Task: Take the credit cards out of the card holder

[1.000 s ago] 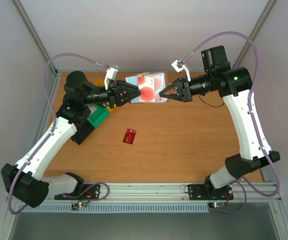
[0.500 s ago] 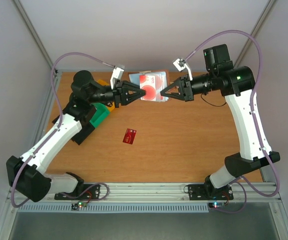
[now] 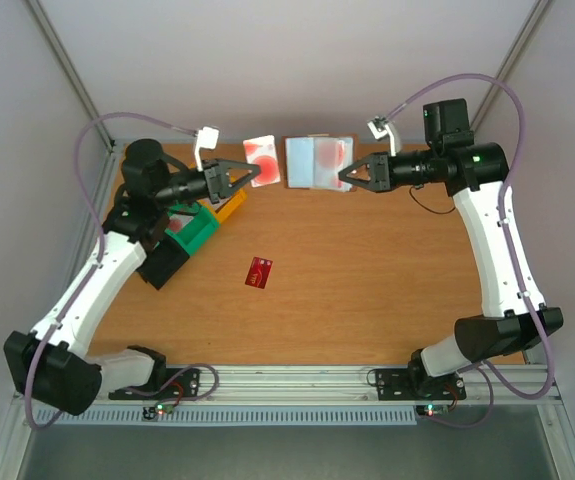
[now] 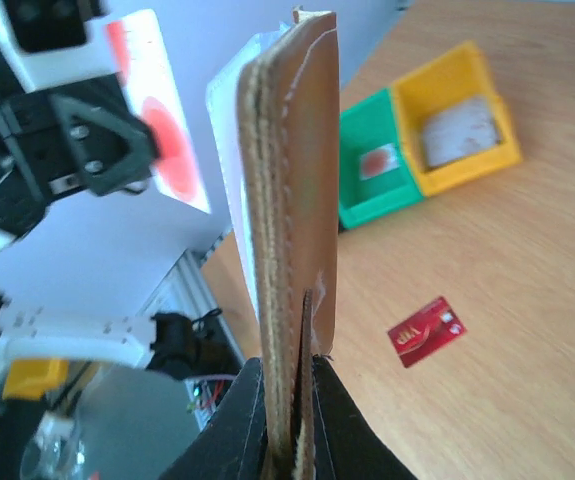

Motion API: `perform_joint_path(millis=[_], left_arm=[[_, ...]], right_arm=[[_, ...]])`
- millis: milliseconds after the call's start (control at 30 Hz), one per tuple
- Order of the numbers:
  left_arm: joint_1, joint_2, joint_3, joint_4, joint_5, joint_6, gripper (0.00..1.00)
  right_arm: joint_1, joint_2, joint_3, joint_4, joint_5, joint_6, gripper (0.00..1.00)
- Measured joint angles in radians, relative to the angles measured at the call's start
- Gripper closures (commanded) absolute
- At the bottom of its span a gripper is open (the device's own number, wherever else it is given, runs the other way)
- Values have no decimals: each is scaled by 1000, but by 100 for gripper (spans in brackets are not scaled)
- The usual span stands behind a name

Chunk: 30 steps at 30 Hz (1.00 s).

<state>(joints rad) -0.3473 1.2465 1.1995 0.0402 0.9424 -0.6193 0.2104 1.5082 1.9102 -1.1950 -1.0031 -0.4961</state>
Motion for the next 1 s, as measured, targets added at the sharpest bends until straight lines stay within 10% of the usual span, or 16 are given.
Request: perform_joint_path(millis=[467,1000], left_arm=[[247,-86,-23,-339,-169,137,100],[542,366,472,-1157,-280,1109,100]], right_arm=[[-53,2,-109,116,72,151,99],[-53,52,-113,102,60,108,99]])
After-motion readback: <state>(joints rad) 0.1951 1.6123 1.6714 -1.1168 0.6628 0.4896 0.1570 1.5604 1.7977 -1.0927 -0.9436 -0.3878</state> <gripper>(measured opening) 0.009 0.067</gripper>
